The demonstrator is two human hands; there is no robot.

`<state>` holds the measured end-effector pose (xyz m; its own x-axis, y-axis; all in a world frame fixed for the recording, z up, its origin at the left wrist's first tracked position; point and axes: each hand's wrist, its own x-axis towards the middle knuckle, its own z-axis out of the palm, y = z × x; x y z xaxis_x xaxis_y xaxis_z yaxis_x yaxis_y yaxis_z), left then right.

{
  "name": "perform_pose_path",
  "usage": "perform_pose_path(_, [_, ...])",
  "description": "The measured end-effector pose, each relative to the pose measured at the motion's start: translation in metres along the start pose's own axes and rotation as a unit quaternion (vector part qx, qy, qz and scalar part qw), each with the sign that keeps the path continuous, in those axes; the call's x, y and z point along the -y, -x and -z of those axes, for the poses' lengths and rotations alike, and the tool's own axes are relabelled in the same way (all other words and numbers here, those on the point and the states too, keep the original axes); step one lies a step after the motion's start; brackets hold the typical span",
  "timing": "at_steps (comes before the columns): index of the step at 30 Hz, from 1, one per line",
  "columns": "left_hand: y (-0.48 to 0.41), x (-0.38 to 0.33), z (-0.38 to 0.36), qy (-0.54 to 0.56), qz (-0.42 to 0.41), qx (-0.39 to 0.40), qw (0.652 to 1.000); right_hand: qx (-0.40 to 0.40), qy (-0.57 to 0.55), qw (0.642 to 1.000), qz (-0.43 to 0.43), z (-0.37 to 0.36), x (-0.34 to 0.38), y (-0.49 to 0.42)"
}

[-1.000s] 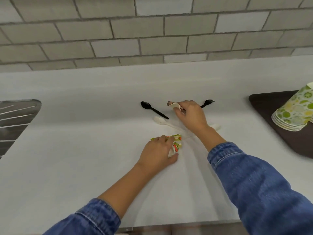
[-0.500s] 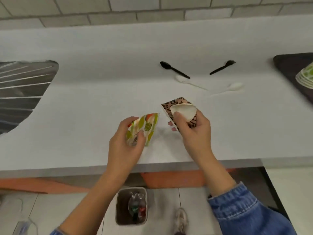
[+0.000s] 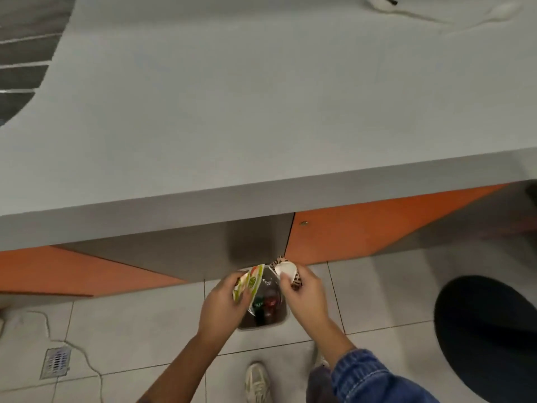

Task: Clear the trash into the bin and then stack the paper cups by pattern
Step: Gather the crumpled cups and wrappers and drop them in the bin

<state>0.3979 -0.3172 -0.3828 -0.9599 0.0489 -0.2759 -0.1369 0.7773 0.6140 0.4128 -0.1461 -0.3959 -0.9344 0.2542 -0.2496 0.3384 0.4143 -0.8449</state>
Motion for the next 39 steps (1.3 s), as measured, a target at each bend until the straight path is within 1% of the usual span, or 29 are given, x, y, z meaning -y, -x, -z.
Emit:
perform_pose_path(2, [-0.021,0.028,-0.031,-0.042,0.029,0.024,0.998,0.020,0.089,0.995,-0.038,-0.031,-0.034,-0.011])
perform_pose_path(4, [-0.040,0.052,-0.059,-0.077,0.051,0.056,0.994,0.048,0.172,0.982,-0.060,-0.056,-0.061,-0.021])
perform_pose_path(6, [-0.055,0.072,-0.083,-0.113,0.063,0.099,0.987,0.076,0.207,0.972,-0.080,-0.076,-0.082,-0.031])
perform_pose_path(9, [-0.068,0.094,-0.107,-0.140,0.089,0.154,0.974,0.136,0.223,0.959,-0.114,-0.097,-0.108,-0.043])
perform_pose_path(11, [-0.072,0.101,-0.112,-0.149,0.095,0.150,0.973,0.149,0.247,0.950,-0.117,-0.101,-0.117,-0.046])
perform_pose_path(14, [-0.067,0.087,-0.100,-0.121,0.048,0.088,0.988,0.086,0.229,0.967,-0.075,-0.089,-0.107,-0.042])
perform_pose_path(17, [-0.058,0.052,-0.068,-0.076,-0.053,-0.005,0.996,0.002,0.140,0.990,-0.006,-0.067,-0.074,-0.033])
perform_pose_path(19, [-0.049,0.024,-0.040,-0.049,-0.144,-0.070,0.986,-0.055,0.069,0.995,0.043,-0.046,-0.042,-0.025])
perform_pose_path(20, [-0.044,0.008,-0.025,-0.035,-0.195,-0.104,0.975,-0.083,0.031,0.993,0.073,-0.034,-0.023,-0.021])
perform_pose_path(22, [-0.033,-0.027,0.007,-0.015,-0.297,-0.162,0.941,-0.134,-0.042,0.979,0.148,-0.005,0.019,-0.014])
perform_pose_path(24, [-0.021,-0.068,0.040,0.000,-0.379,-0.206,0.902,-0.178,-0.074,0.955,0.226,0.029,0.063,-0.009])
perform_pose_path(25, [-0.017,-0.089,0.057,0.009,-0.405,-0.224,0.887,-0.196,-0.081,0.943,0.255,0.046,0.085,-0.008])
perform_pose_path(26, [-0.016,-0.110,0.073,0.022,-0.419,-0.234,0.877,-0.214,-0.085,0.934,0.272,0.064,0.105,-0.009])
perform_pose_path(28, [-0.015,-0.150,0.101,0.050,-0.422,-0.229,0.876,-0.239,-0.088,0.926,0.278,0.099,0.138,-0.012])
perform_pose_path(32, [-0.032,-0.227,0.138,0.072,-0.365,-0.209,0.904,-0.240,-0.074,0.933,0.258,0.169,0.185,-0.034])
perform_pose_path(36, [-0.079,-0.294,0.152,0.082,-0.358,-0.204,0.908,-0.274,-0.010,0.930,0.245,0.237,0.208,-0.085])
perform_pose_path(39, [-0.124,-0.342,0.152,0.088,-0.336,-0.182,0.920,-0.273,0.058,0.935,0.216,0.285,0.212,-0.137])
